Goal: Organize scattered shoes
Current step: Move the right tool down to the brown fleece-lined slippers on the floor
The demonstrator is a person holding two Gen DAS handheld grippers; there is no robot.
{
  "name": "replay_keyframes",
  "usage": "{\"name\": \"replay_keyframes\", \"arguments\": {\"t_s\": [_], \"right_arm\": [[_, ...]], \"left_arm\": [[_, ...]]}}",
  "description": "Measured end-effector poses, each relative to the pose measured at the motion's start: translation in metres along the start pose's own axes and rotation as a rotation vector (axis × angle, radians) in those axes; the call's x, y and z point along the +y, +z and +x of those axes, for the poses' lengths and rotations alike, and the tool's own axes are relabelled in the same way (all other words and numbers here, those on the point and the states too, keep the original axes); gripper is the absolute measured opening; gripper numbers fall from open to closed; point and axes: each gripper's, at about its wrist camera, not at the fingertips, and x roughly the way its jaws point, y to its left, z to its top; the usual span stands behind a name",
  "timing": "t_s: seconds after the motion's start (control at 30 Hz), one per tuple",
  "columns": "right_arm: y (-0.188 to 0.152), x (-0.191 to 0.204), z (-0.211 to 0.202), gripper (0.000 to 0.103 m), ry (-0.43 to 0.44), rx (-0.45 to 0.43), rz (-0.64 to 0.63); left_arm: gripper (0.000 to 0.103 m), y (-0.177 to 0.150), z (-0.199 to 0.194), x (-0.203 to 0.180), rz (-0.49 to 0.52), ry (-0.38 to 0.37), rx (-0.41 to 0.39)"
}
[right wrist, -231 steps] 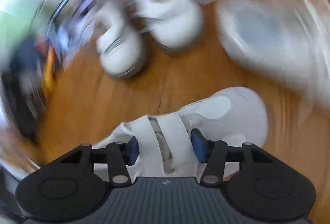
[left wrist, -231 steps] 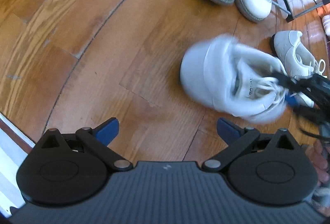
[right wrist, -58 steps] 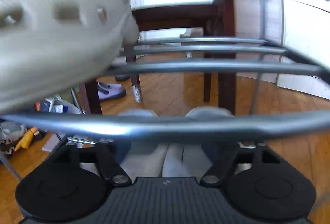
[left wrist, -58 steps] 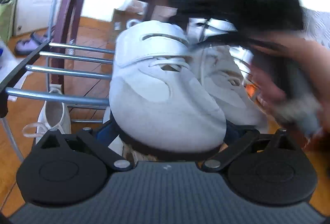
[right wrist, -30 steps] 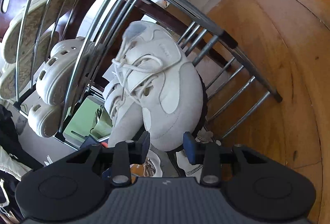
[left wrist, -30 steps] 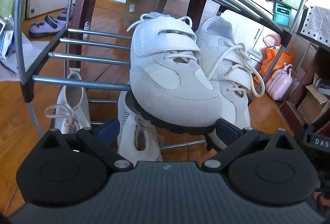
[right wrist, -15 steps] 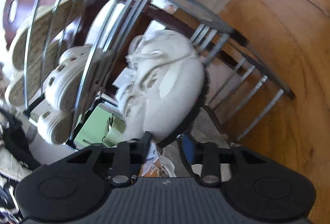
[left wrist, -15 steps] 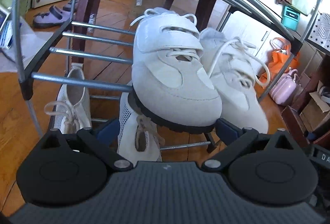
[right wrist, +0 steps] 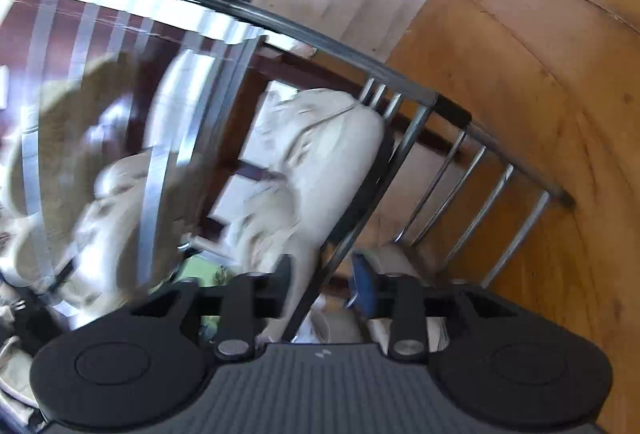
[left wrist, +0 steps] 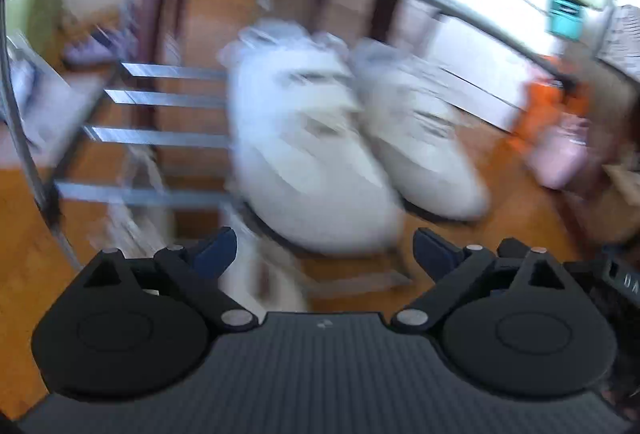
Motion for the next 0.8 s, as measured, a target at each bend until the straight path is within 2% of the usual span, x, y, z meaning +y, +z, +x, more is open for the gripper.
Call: {"name": "replay_keyframes", "arguments": {"t_s": [0.03,0.07,0.1,0.13,0.17,0.2,0.27,0.3,0.37,0.43,0.47,0.57,0.7,0.8], "right_arm": [[-0.004,0.01,-0.025,0.071,-0.035,-0.003,-0.028],[-0.009,0.02,-0.058,0.078,-0.077,-0.003,-0.046],[-0.01,0.024,-0.072,0.082,-0.092,0.005,-0.05],[-0.012,0.03,-0.093,0.086,-0.117,0.04,-0.058],[-0.016,0.036,-0.132,0.086,-0.165,0.059,-0.07],[-0.02,0.038,-0.158,0.09,-0.201,0.041,-0.076],[-0.032,0.039,-0.22,0.099,-0.305,-0.025,-0.085],[-0.035,0.038,-0.236,0.099,-0.34,-0.046,-0.084],[-0.047,0.027,-0.287,0.099,-0.495,-0.097,-0.071],[-0.059,0.012,-0.331,0.099,-0.673,-0.132,-0.056],[-0.065,0.003,-0.337,0.099,-0.744,-0.119,-0.07],[-0.081,-0.021,-0.352,0.098,-0.953,-0.073,-0.12],[-0.1,-0.048,-0.337,0.098,-0.944,0.03,-0.169],[-0.109,-0.062,-0.312,0.098,-1.025,0.141,-0.212]], "left_arm": [[0.102,-0.004,-0.005,-0.005,0.017,-0.012,0.029],[0.102,-0.014,-0.013,-0.018,0.061,-0.053,0.102],[0.102,-0.019,-0.017,-0.024,0.08,-0.085,0.141],[0.103,-0.024,-0.02,-0.029,0.093,-0.113,0.171],[0.103,-0.033,-0.023,-0.042,0.126,-0.162,0.243],[0.103,-0.041,-0.024,-0.054,0.167,-0.197,0.297],[0.103,-0.052,-0.024,-0.069,0.202,-0.239,0.337],[0.103,-0.061,-0.024,-0.081,0.224,-0.274,0.366],[0.103,-0.087,-0.021,-0.114,0.256,-0.369,0.4],[0.103,-0.1,-0.016,-0.13,0.26,-0.412,0.429],[0.103,-0.115,-0.01,-0.143,0.275,-0.43,0.466],[0.103,-0.15,-0.001,-0.164,0.332,-0.412,0.53],[0.103,-0.178,0.004,-0.156,0.412,-0.323,0.568],[0.103,-0.177,0.01,-0.138,0.416,-0.259,0.574]]}}
